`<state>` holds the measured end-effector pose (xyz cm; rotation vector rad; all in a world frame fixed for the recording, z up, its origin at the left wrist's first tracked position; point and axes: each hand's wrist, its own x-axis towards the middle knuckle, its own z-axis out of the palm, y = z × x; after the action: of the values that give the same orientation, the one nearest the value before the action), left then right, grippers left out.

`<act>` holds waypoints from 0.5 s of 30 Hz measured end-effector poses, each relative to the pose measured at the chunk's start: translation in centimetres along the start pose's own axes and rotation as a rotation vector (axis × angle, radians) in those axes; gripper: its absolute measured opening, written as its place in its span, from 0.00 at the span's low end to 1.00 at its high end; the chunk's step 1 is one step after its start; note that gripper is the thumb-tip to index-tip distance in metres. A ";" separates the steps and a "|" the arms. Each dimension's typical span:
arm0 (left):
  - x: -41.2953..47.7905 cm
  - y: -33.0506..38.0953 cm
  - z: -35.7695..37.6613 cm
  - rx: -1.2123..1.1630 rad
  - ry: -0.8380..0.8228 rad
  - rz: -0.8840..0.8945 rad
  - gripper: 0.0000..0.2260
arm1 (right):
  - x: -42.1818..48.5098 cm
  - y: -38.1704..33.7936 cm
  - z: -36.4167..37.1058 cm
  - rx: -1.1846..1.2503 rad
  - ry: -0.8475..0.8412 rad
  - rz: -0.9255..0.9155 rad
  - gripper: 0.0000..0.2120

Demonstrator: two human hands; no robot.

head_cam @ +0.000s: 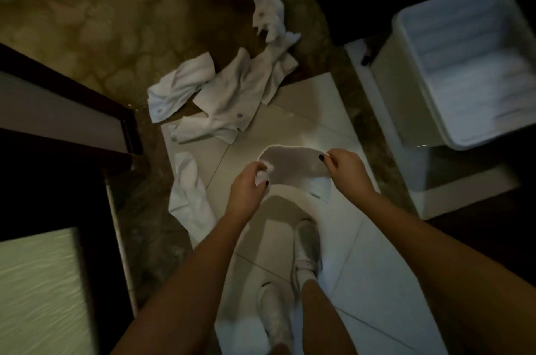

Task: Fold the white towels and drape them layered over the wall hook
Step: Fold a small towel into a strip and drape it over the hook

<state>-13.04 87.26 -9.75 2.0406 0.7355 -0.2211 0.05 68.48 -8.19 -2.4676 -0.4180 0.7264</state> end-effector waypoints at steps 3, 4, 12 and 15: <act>-2.8 7.0 -4.4 -0.013 0.036 0.017 0.06 | -4.5 -4.8 -6.4 0.113 0.072 0.062 0.14; -3.8 9.4 -5.9 -0.017 0.045 0.020 0.06 | -6.2 -6.1 -8.3 0.157 0.098 0.080 0.14; -12.4 27.1 -14.2 -0.149 -0.003 0.103 0.10 | -18.2 -14.3 -21.1 0.493 0.380 0.243 0.11; -16.0 32.4 -15.1 -0.210 -0.044 0.157 0.10 | -22.0 -16.0 -26.0 0.590 0.486 0.257 0.11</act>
<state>-9.09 80.33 28.59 1.8764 0.5441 -0.0943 -5.07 61.74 28.52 -2.0405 0.2686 0.2616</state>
